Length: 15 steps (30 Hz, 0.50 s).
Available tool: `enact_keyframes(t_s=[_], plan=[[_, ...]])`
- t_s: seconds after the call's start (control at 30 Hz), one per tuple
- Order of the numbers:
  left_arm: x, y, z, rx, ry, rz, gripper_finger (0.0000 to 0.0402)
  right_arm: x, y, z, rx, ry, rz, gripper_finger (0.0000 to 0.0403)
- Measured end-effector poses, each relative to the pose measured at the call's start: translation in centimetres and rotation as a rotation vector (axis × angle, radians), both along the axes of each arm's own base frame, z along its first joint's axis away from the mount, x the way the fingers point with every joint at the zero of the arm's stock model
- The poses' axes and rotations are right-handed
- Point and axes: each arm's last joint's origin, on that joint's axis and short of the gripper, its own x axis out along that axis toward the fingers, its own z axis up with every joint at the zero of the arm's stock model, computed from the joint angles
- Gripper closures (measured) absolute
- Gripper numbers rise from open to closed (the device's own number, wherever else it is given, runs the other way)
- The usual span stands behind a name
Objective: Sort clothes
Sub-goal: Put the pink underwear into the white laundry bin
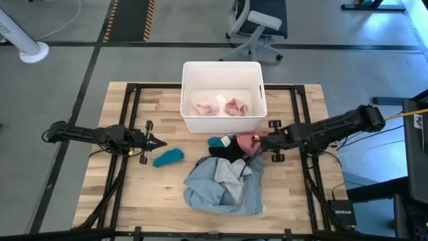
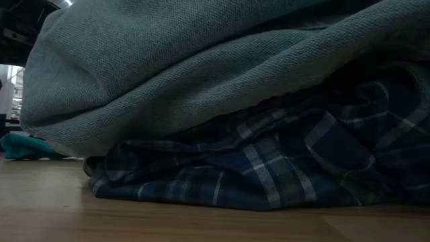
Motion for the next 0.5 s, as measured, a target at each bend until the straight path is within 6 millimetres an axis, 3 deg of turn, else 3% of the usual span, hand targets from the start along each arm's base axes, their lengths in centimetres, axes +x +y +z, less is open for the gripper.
enact_keyframes(t_s=[0.5], plan=[[0.0, 0.0, 0.0, 0.0, 0.0, 0.0, 0.04, 0.4, 3.6, 10.2, -0.068, -0.138, 0.097, 0.0369]])
